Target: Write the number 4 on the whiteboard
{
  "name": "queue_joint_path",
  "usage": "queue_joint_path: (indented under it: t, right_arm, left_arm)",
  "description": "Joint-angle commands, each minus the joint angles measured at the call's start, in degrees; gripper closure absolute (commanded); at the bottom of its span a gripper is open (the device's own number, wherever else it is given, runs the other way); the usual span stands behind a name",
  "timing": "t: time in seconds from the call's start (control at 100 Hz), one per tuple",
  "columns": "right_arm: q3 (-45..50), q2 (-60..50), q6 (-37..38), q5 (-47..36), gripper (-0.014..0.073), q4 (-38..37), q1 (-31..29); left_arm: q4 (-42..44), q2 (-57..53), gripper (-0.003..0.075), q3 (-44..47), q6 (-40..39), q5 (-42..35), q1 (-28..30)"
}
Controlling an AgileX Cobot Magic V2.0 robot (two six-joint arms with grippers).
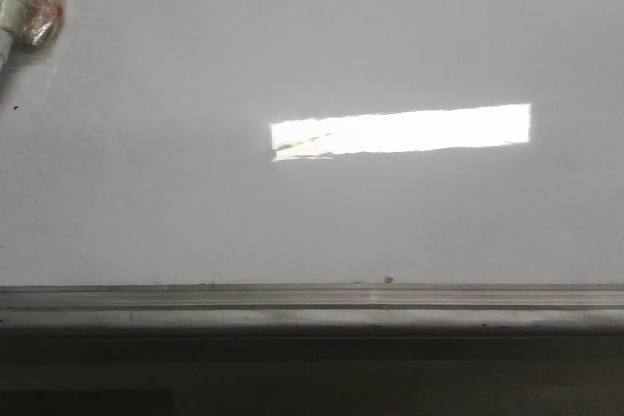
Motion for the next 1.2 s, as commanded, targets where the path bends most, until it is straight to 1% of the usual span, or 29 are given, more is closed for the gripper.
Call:
queue_joint_path:
  t: [0.0, 0.8, 0.94, 1.01, 1.09, 1.19]
  right_arm:
    - [1.2, -1.4, -0.3, -4.6, 0.0658, -0.7, -0.3]
    - [1.2, -1.4, -0.3, -4.7, 0.0658, -0.7, -0.3]
    - [1.2, -1.4, -0.3, -5.2, 0.0658, 0.5, -0.3]
    - [1.2, -1.4, -0.3, -5.8, 0.0658, 3.8, -0.3]
    - [1.2, -1.4, -0.3, -6.7, 0.0658, 9.5, -0.3]
    - [1.2, -1.4, -0.3, -8.4, 0.0658, 16.2, -0.3]
  left_arm:
    - [-0.5, -1.7, 0.0741, 1.6, -0.5, -4.4, 0.1]
    - [-0.5, -1.7, 0.0741, 1.6, -0.5, -4.4, 0.1]
    - [-0.8, -1.7, 0.0741, 1.6, -0.5, -4.4, 0.1]
    - [-2.8, -1.7, 0.0741, 1.6, -0.5, -4.4, 0.1]
    - [-5.4, -1.7, 0.0741, 1.5, -0.5, -5.5, 0.1]
    - [-12.0, -1.7, 0.0741, 1.5, -0.5, -5.8, 0.1]
